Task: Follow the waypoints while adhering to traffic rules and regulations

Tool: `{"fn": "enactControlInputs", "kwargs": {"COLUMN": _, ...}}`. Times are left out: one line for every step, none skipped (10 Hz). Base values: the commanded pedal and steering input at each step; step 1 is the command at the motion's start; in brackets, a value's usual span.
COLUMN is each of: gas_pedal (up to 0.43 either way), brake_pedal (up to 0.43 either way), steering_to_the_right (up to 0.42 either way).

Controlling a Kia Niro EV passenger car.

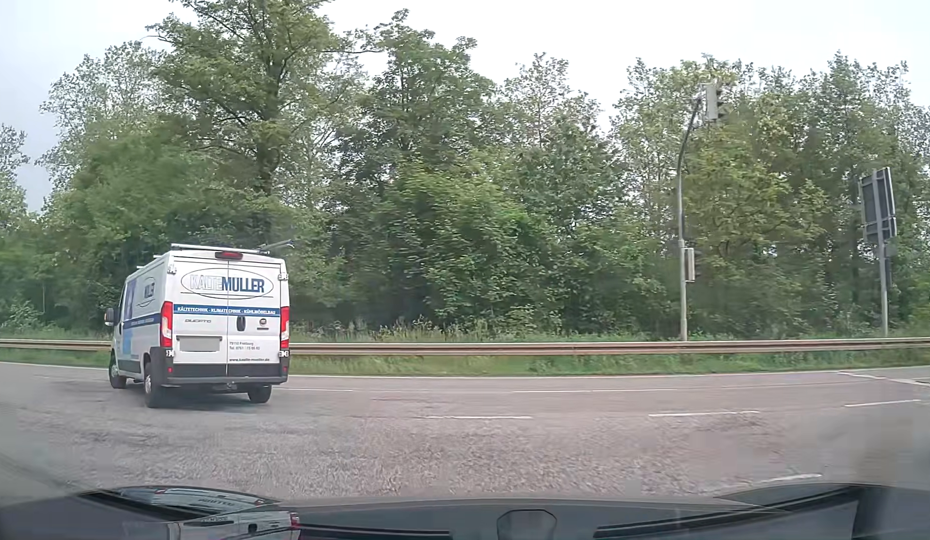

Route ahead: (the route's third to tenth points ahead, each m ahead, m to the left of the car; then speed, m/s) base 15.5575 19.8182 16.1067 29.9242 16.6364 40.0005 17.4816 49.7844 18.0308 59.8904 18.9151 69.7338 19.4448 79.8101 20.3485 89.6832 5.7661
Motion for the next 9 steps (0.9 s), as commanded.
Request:
{"fn": "enactControlInputs", "kwargs": {"gas_pedal": 0.098, "brake_pedal": 0.000, "steering_to_the_right": -0.225}}
{"fn": "enactControlInputs", "kwargs": {"gas_pedal": 0.098, "brake_pedal": 0.000, "steering_to_the_right": -0.228}}
{"fn": "enactControlInputs", "kwargs": {"gas_pedal": 0.098, "brake_pedal": 0.000, "steering_to_the_right": -0.232}}
{"fn": "enactControlInputs", "kwargs": {"gas_pedal": 0.087, "brake_pedal": 0.000, "steering_to_the_right": -0.241}}
{"fn": "enactControlInputs", "kwargs": {"gas_pedal": 0.087, "brake_pedal": 0.000, "steering_to_the_right": -0.254}}
{"fn": "enactControlInputs", "kwargs": {"gas_pedal": 0.067, "brake_pedal": 0.000, "steering_to_the_right": -0.268}}
{"fn": "enactControlInputs", "kwargs": {"gas_pedal": 0.039, "brake_pedal": 0.000, "steering_to_the_right": -0.287}}
{"fn": "enactControlInputs", "kwargs": {"gas_pedal": 0.039, "brake_pedal": 0.000, "steering_to_the_right": -0.300}}
{"fn": "enactControlInputs", "kwargs": {"gas_pedal": 0.039, "brake_pedal": 0.000, "steering_to_the_right": -0.307}}
